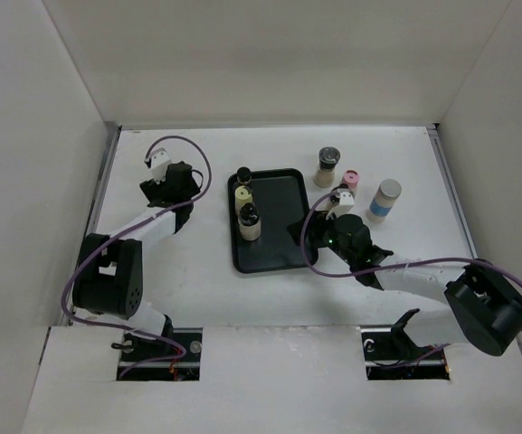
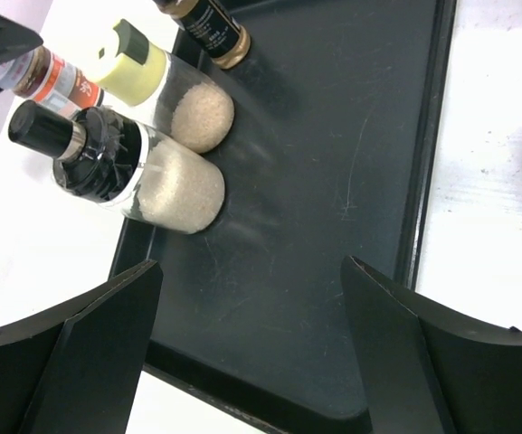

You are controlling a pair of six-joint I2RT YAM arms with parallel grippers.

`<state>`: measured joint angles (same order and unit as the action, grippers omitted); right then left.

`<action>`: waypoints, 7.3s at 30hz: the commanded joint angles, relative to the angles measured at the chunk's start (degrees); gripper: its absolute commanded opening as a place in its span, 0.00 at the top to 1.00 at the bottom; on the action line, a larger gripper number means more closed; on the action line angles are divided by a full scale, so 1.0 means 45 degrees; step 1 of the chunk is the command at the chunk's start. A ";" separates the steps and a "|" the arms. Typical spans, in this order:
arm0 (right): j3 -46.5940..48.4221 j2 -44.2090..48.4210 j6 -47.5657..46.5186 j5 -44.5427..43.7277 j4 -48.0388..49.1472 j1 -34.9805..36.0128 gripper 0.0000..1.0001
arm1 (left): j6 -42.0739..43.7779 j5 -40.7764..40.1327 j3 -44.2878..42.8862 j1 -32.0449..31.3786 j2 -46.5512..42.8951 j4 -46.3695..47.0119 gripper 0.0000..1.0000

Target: Organize the condiment bottles

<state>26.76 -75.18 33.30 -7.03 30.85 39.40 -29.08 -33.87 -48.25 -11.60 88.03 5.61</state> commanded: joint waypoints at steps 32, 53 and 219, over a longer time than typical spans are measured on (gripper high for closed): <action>0.0264 0.0299 -0.0017 -0.0293 0.0761 0.0004 0.14 | 0.0310 -0.0813 0.2693 -0.6060 -0.8232 -0.2613 0.72; -0.0127 0.1432 -0.0134 -0.0958 0.0586 -0.0054 0.19 | 0.1306 0.1060 0.2382 -0.9308 -0.4584 0.0862 0.71; 0.8661 -0.3702 -0.4119 -0.3947 -0.4768 -0.0133 0.48 | -0.2014 0.0730 0.8690 -0.3409 -0.7628 0.7152 0.00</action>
<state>63.53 -90.91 13.65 -25.82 2.00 37.30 -37.52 -30.89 -9.32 -27.38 54.81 34.59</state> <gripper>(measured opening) 0.700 0.997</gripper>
